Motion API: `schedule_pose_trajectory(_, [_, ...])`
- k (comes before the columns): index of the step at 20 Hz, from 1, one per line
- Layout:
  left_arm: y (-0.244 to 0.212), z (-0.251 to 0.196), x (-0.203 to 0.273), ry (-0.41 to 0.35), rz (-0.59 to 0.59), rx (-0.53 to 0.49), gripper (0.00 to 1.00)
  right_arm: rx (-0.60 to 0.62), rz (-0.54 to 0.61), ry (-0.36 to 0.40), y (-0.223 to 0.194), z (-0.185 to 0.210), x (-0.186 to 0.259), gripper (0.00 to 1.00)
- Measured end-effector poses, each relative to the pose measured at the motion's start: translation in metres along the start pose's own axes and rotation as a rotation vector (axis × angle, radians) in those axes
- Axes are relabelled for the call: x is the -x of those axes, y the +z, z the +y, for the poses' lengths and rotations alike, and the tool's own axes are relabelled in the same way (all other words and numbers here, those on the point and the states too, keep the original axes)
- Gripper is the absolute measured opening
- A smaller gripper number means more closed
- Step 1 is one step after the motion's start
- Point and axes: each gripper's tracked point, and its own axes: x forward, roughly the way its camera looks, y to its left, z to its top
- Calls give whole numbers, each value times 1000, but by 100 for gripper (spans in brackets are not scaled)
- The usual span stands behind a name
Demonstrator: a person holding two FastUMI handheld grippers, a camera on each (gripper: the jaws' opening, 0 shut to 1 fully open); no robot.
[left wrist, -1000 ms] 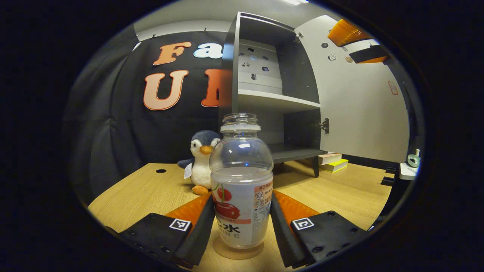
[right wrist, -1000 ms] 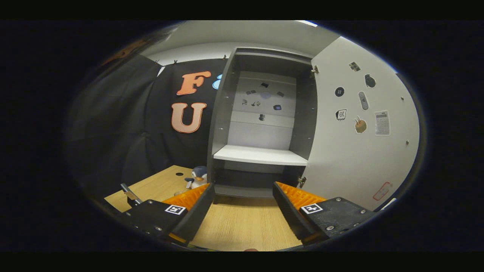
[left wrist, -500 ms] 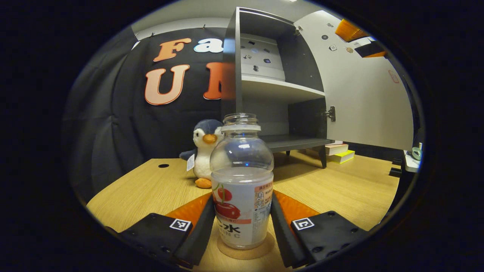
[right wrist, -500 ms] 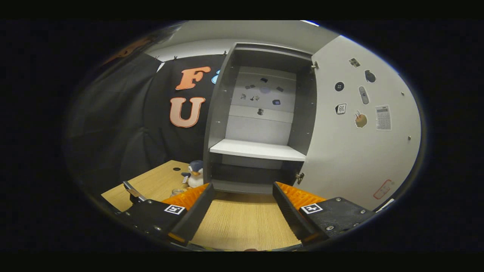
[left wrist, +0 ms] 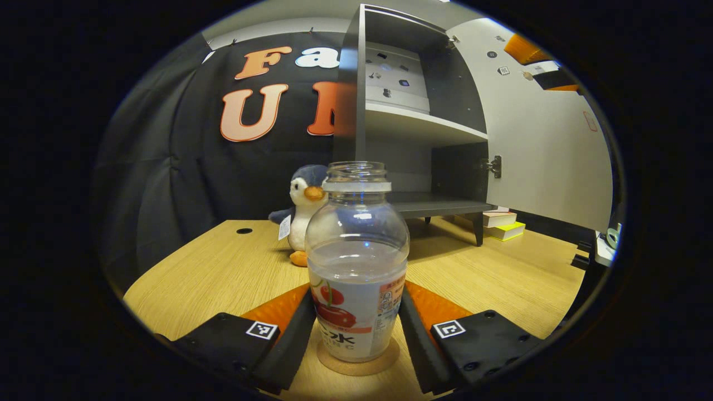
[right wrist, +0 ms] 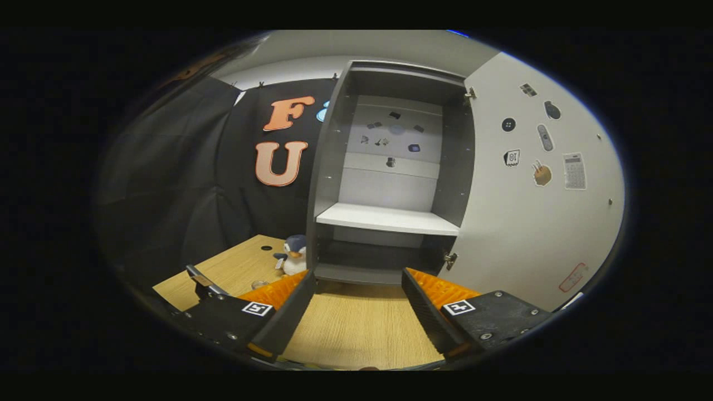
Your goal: Open the cabinet door with the right hand, grasp the bottle in the cabinet with the left hand and place it on the coaster, then close the cabinet door with the right hand.
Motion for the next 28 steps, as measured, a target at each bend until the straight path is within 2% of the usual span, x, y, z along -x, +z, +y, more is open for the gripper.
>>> schedule_pose_trajectory(2, [4,0,-1,3,-7,-15,86,7,-1,1,1,1,2,95])
schedule_pose_trajectory(4, [11,0,-3,-1,-24,-5,93,4,-3,1,2,1,6,95])
schedule_pose_trajectory(9, [27,3,-4,12,-35,40,95,-7,-13,-5,6,-1,16,95])
schedule_pose_trajectory(14, [65,9,-10,16,-90,8,95,-16,-51,-28,23,-11,34,95])
schedule_pose_trajectory(21, [114,-5,-9,-11,-155,-19,95,-27,-98,-63,41,-32,63,95])
schedule_pose_trajectory(28, [168,-4,5,37,-181,6,95,-58,-156,-113,60,-68,95,95])
